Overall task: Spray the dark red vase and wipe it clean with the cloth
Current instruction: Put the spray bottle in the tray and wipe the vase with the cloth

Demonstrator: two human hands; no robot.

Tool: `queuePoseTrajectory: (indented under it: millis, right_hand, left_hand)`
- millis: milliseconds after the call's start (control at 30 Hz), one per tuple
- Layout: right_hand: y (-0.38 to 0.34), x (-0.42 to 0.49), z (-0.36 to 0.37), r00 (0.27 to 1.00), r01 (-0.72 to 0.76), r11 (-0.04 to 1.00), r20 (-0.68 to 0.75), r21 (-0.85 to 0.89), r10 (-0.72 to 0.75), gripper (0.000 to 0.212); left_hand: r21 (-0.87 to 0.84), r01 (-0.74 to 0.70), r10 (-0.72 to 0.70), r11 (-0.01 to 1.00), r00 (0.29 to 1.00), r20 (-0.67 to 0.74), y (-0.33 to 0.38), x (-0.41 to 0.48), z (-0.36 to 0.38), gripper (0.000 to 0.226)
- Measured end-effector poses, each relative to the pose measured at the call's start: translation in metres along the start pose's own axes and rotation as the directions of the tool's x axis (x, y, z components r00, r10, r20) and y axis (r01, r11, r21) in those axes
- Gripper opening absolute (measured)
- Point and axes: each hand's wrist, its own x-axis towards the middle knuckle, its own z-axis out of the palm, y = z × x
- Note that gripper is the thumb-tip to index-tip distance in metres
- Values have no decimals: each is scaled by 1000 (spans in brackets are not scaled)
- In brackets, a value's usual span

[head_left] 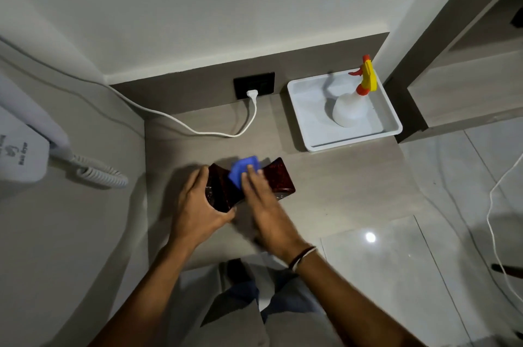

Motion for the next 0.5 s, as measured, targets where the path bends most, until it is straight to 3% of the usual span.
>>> queuePoseTrajectory:
  millis: [67, 133, 200, 300, 367, 433, 500]
  right_hand:
    - [-32, -4, 16, 988, 146, 986, -55, 81, -141, 115]
    - [-31, -1, 21, 976, 208, 977, -71, 39, -205, 111]
    - [0, 2, 9, 994, 96, 995, -41, -39, -98, 93]
    - [50, 3, -18, 987, -147, 985, -72, -85, 141, 88]
    - [64, 3, -30, 943, -241, 965, -213, 101, 258, 80]
    - [74, 6, -33, 851, -294, 885, -322, 361, 414, 71]
    - [77, 11, -35, 803, -313, 759, -268, 570, 533, 69]
  left_hand:
    - [-81, 4, -5, 997, 1000, -12, 2, -1, -1, 85]
    - [-101, -10, 9, 995, 1000, -16, -2, -1, -2, 80]
    - [-43, -23, 22, 999, 1000, -19, -7, 0, -3, 93]
    - [-34, -30, 29, 999, 999, -20, -9, 5, -2, 95]
    - [-110, -29, 27, 993, 999, -19, -4, 11, -3, 74]
    - [-291, 45, -49, 956, 999, -9, 3, 16, -3, 51]
    - [-434, 158, -160, 887, 987, 31, 9, 20, -2, 39]
